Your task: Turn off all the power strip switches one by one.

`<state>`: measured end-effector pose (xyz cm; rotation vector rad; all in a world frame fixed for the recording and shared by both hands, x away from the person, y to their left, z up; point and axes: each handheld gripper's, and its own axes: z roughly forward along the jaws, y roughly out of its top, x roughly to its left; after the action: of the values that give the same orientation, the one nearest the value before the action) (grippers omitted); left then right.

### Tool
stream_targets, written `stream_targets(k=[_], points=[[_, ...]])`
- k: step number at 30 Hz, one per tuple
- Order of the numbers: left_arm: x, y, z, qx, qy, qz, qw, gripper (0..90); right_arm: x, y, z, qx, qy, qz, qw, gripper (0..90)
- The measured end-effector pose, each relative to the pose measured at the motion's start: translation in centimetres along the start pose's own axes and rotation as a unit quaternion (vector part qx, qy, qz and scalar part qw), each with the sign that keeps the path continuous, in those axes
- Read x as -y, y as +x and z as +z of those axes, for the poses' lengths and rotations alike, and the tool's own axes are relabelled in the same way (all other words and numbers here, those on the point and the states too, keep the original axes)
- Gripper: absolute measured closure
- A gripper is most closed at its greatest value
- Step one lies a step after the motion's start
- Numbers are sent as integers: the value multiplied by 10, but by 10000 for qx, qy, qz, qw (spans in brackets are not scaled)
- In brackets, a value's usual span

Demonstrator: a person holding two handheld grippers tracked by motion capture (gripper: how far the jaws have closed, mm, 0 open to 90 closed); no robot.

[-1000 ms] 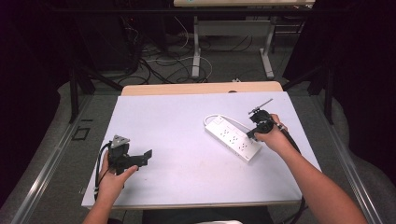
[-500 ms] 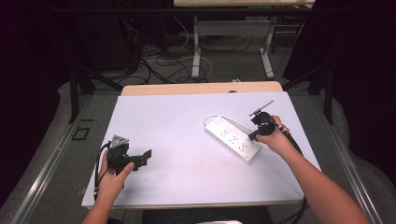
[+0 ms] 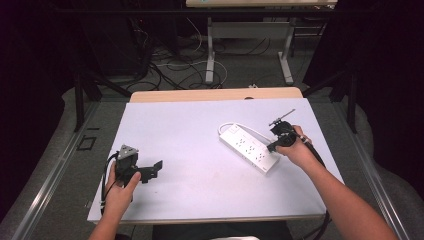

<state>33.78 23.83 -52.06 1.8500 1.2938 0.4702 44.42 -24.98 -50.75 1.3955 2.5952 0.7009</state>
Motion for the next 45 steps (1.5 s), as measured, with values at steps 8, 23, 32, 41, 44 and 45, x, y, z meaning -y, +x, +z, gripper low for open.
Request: stream_targets(k=[8, 23, 32, 41, 44, 45], points=[[0, 0, 0, -22, -4, -16, 10000, 3, 1, 3, 0, -24, -20, 57, 10000, 900], [0, 0, 0, -26, 28, 3, 10000, 3, 4, 2, 2, -51, 27, 20, 10000, 900], [0, 0, -1, -25, 25, 9, 10000, 3, 9, 0, 1, -156, -136, 75, 9998, 900], [0, 0, 0, -23, 24, 6, 10000, 3, 23, -2, -3, -217, -378, 288, 9986, 900], [0, 0, 0, -21, 36, 10, 10000, 3, 29, -2, -6, -240, -479, 244, 9983, 900], [0, 0, 0, -30, 24, 11, 10000, 3, 31, -2, -7, -234, -556, 241, 9979, 900]])
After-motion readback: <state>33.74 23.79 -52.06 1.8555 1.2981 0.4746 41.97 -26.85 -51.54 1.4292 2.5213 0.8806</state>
